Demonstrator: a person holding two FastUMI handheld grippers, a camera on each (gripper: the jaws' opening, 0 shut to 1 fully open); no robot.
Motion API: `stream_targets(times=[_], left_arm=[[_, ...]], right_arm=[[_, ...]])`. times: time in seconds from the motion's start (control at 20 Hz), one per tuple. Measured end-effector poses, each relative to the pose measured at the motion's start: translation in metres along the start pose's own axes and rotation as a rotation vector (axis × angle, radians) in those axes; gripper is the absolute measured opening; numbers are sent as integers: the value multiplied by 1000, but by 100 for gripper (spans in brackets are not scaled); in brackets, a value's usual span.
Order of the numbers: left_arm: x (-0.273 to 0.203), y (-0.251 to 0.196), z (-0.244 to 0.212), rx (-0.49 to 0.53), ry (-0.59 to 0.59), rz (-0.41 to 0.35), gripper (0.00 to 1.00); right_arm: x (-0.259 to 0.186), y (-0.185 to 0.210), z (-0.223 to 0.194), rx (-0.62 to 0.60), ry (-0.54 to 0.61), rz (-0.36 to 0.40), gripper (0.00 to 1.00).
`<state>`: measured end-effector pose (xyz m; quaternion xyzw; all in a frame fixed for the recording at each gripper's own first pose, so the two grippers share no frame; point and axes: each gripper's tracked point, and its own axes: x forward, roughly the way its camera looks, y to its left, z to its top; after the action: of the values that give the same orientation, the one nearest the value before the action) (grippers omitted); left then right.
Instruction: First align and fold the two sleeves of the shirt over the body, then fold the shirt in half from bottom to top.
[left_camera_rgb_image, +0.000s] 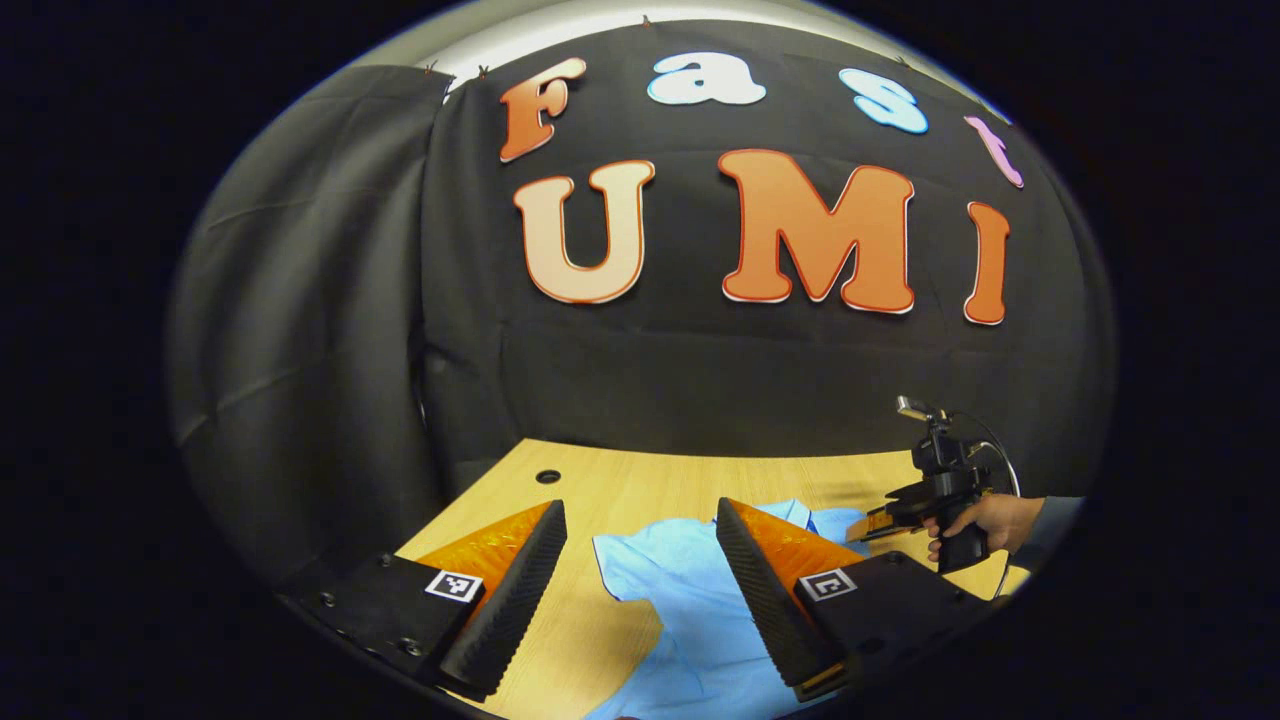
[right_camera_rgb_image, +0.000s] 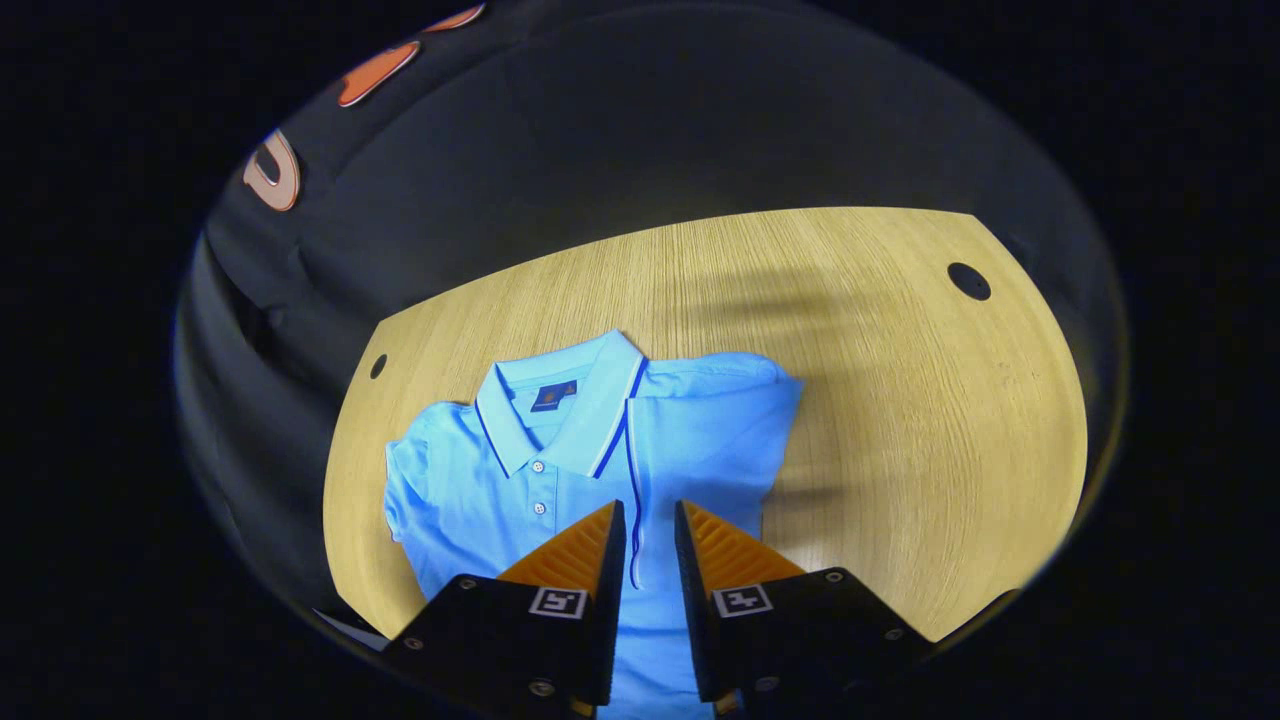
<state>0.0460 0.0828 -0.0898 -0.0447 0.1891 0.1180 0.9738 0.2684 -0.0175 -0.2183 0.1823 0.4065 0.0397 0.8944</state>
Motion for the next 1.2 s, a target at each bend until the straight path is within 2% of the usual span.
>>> stream_targets(times=[0.2, 0.35, 0.55, 0.6, 0.65, 0.9, 1.2], left_arm=[[37, 10, -32, -74, 146, -103, 99], [71, 13, -53, -125, 253, -182, 97], [111, 26, -76, -129, 369, -212, 98], [121, 29, -82, -122, 388, -211, 98], [130, 35, -88, -110, 409, -205, 98], [155, 53, -116, -70, 530, -183, 98], [201, 61, -160, -56, 703, -182, 98]], right_arm=[[-30, 9, 4, -18, -76, -11, 47], [-55, 10, -1, -20, -127, -37, 64], [-91, -1, -7, 8, -197, -90, 82], [-100, -5, -9, 29, -214, -98, 80], [-108, -10, -13, 47, -223, -109, 85], [-142, -32, -30, 109, -291, -179, 89], [-184, -47, -50, 120, -415, -250, 89]])
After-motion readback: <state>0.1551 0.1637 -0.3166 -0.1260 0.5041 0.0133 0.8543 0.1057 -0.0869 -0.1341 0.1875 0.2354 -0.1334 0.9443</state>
